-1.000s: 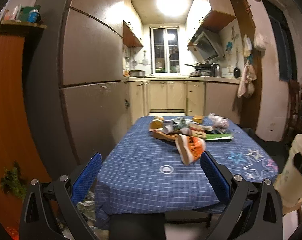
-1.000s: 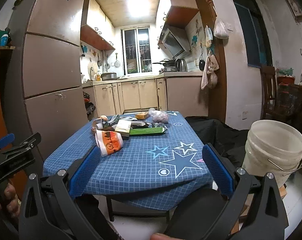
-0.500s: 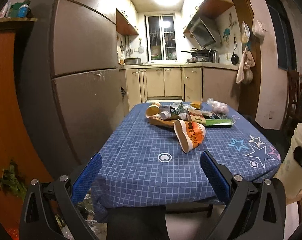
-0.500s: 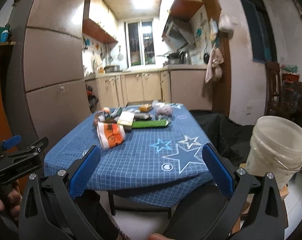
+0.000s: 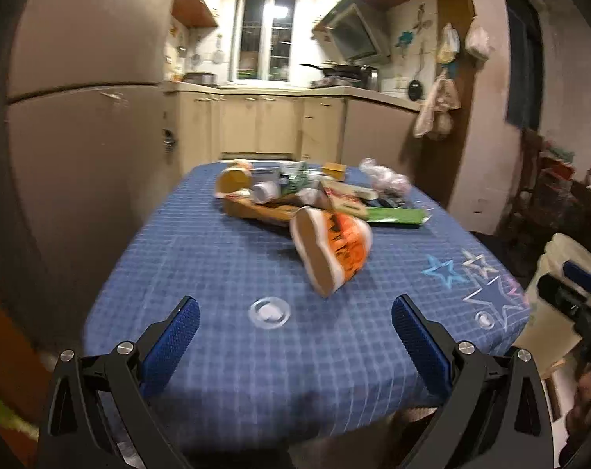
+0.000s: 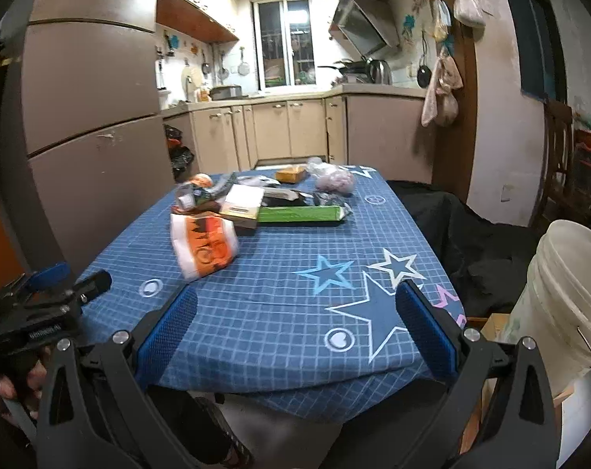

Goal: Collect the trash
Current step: 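Grasp the orange-white paper cup with the left gripper while the right gripper grasps the red-white cigarette box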

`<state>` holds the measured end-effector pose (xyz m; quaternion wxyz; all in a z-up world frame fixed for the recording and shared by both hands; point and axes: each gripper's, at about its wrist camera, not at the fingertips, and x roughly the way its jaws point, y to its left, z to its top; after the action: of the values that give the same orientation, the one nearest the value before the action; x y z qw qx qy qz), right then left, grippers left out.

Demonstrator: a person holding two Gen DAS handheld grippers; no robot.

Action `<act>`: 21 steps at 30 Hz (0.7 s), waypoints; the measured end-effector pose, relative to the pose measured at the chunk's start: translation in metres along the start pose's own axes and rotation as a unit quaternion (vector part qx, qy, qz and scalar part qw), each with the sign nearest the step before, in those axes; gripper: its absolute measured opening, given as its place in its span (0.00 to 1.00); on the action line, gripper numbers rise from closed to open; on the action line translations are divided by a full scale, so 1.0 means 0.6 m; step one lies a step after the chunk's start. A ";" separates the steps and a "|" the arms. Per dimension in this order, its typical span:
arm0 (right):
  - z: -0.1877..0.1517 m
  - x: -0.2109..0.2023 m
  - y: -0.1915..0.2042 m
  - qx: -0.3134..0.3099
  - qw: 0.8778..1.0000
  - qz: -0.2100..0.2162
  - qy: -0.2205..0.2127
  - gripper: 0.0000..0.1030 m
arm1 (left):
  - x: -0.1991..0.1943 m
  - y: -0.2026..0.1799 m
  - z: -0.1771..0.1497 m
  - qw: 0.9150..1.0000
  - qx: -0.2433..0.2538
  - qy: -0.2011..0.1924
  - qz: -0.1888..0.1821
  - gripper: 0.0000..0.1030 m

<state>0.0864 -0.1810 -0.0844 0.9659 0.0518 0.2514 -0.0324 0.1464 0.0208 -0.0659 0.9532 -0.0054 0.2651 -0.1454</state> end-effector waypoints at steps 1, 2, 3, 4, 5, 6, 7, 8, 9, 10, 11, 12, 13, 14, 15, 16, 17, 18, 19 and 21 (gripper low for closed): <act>0.003 0.011 -0.007 0.007 1.000 -0.002 0.007 0.95 | 0.017 0.004 0.008 1.000 -0.002 0.005 -0.022 0.95; 0.006 0.021 -0.014 0.015 1.000 -0.002 0.014 0.95 | 0.036 0.006 0.015 0.999 -0.003 0.008 -0.045 0.95; 0.008 0.030 -0.018 0.020 1.000 -0.001 0.018 0.95 | 0.055 0.007 0.022 0.998 0.000 0.010 -0.059 0.95; 0.009 0.038 -0.023 0.025 0.999 -0.002 0.023 0.95 | 0.072 0.005 0.029 0.998 0.001 0.012 -0.068 0.95; 0.008 0.046 -0.027 0.029 0.999 -0.003 0.027 0.95 | 0.089 0.005 0.035 0.997 0.001 0.015 -0.075 0.95; 0.007 0.053 -0.030 0.029 0.999 -0.004 0.031 0.95 | 0.115 0.006 0.042 0.996 -0.002 0.023 -0.082 0.95; 0.007 0.059 -0.031 0.027 0.999 -0.006 0.037 0.95 | 0.135 0.007 0.045 0.996 -0.008 0.028 -0.088 0.95; 0.007 0.066 -0.033 0.025 0.999 -0.007 0.041 0.95 | 0.159 0.008 0.049 0.994 -0.014 0.035 -0.099 0.95; 0.007 0.074 -0.036 0.022 0.999 -0.010 0.046 0.95 | 0.172 0.009 0.053 0.994 -0.018 0.042 -0.104 0.95; 0.008 0.082 -0.040 0.022 0.998 -0.011 0.051 0.95 | 0.191 0.010 0.055 0.992 -0.021 0.051 -0.111 0.95; 0.008 0.086 -0.044 0.024 0.998 -0.011 0.052 0.95 | 0.208 0.012 0.056 0.991 -0.024 0.060 -0.115 0.95; 0.009 0.092 -0.048 0.028 0.998 -0.012 0.055 0.95 | 0.230 0.014 0.057 0.990 -0.030 0.072 -0.120 0.94; 0.011 0.097 -0.054 0.032 0.998 -0.013 0.058 0.95 | 0.234 0.019 0.054 0.988 -0.035 0.079 -0.128 0.88; 0.012 0.103 -0.061 0.039 0.997 -0.014 0.061 0.95 | 0.249 0.022 0.054 0.986 -0.042 0.090 -0.136 0.83; 0.013 0.108 -0.067 0.044 0.997 -0.014 0.063 0.95 | 0.257 0.028 0.052 0.984 -0.051 0.096 -0.143 0.79; 0.014 0.113 -0.071 0.048 0.997 -0.013 0.066 0.95 | 0.263 0.030 0.052 0.982 -0.057 0.100 -0.149 0.68; 0.017 0.119 -0.076 0.052 0.996 -0.010 0.070 0.95 | 0.272 0.030 0.051 0.978 -0.067 0.111 -0.164 0.58; 0.019 0.123 -0.080 0.056 0.996 -0.005 0.072 0.94 | 0.274 0.031 0.050 0.975 -0.070 0.115 -0.176 0.55; 0.022 0.127 -0.082 0.059 0.996 0.001 0.073 0.91 | 0.276 0.030 0.049 0.974 -0.071 0.117 -0.181 0.49; 0.030 0.135 -0.085 0.059 0.995 0.011 0.074 0.87 | 0.278 0.024 0.048 0.972 -0.070 0.121 -0.190 0.39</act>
<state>0.1611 -0.2365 -0.1124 0.9403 0.1137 0.3192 -0.0329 0.3012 -0.0139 -0.1264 0.8661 -0.1045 0.3821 -0.3049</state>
